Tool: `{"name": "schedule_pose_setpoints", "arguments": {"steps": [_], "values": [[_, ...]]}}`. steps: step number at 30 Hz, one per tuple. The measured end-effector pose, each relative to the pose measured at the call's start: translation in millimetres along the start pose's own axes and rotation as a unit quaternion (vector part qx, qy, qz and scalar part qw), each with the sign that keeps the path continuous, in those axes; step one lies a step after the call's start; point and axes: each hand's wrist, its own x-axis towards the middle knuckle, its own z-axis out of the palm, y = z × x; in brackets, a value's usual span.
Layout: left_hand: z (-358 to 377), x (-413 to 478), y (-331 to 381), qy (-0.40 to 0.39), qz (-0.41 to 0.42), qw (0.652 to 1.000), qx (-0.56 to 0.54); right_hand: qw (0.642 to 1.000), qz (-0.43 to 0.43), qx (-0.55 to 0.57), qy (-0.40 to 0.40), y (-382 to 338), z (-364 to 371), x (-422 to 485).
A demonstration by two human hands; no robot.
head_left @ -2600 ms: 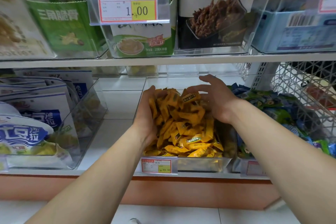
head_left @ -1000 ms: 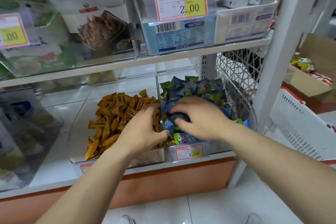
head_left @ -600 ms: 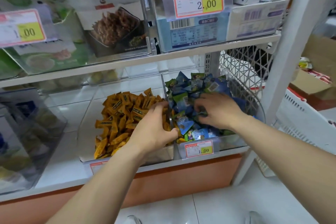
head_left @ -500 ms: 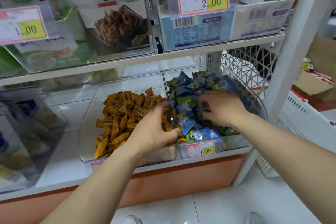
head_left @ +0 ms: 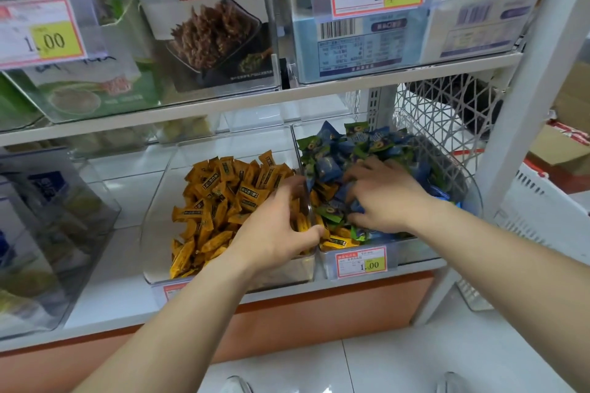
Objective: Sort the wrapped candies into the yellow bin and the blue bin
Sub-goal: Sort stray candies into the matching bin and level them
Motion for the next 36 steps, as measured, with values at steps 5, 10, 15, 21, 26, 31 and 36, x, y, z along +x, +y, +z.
{"name": "schedule_pose_setpoints", "arguments": {"steps": [5,10,15,21,26,31,36], "values": [[2,2,-1,-0.001,-0.001,1.000,-0.013,0.994,-0.040,0.099,0.016,-25,-7,16],[4,4,-2,0.000,-0.006,1.000,-0.025,0.993,-0.034,0.111,-0.026,-33,7,25],[3,3,-3,-0.002,-0.006,0.999,-0.034,0.990,-0.041,0.126,0.040,-33,19,27],[-2,2,-2,-0.003,-0.020,0.997,-0.070,0.963,-0.013,0.255,0.088,-21,17,21],[-3,3,0,-0.005,-0.029,0.997,-0.077,0.977,0.015,0.214,0.005,-26,19,22],[-2,2,2,0.001,-0.034,0.996,-0.085,0.987,0.014,0.158,0.016,-38,19,25],[-1,1,-1,0.003,-0.048,0.994,-0.100,0.937,0.055,0.339,0.059,-33,12,21]]}}
